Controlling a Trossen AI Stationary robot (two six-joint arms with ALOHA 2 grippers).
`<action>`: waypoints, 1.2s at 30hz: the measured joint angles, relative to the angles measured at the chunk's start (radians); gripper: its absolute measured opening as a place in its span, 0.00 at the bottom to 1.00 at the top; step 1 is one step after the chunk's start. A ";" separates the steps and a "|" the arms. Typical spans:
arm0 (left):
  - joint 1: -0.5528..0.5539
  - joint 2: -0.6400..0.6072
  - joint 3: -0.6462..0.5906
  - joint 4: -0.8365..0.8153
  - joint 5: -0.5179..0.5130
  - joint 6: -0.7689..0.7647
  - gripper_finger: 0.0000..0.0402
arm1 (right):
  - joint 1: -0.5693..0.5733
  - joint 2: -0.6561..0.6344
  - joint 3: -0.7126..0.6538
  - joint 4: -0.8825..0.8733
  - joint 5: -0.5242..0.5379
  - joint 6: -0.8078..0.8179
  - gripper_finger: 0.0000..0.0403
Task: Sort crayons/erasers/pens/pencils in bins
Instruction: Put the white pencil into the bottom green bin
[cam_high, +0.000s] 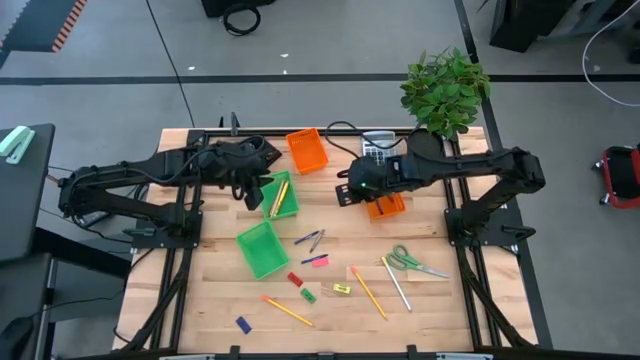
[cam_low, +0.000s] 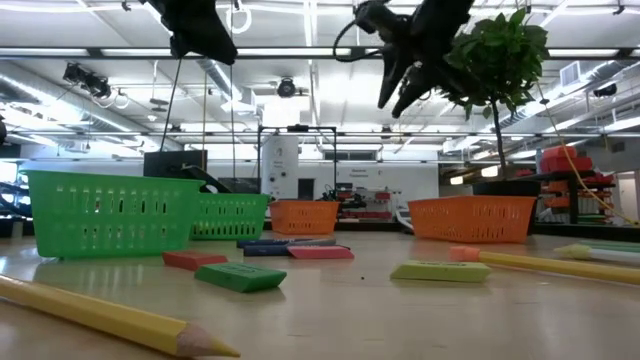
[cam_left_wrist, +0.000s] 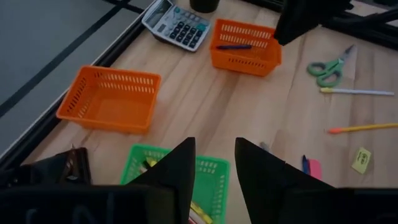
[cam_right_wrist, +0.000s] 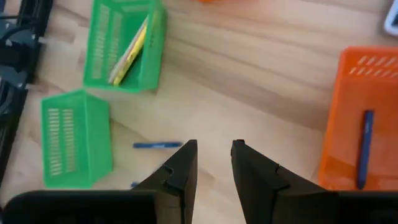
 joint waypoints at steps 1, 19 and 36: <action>0.000 0.000 0.000 0.003 0.002 -0.003 0.31 | 0.012 0.000 0.006 -0.003 -0.001 0.008 0.26; -0.078 0.296 0.000 0.038 0.336 -0.047 0.34 | 0.229 -0.071 0.242 -0.391 0.054 0.161 0.26; -0.137 0.277 0.032 0.084 0.319 -0.324 0.31 | 0.559 0.005 -0.011 -0.365 -0.055 0.322 0.26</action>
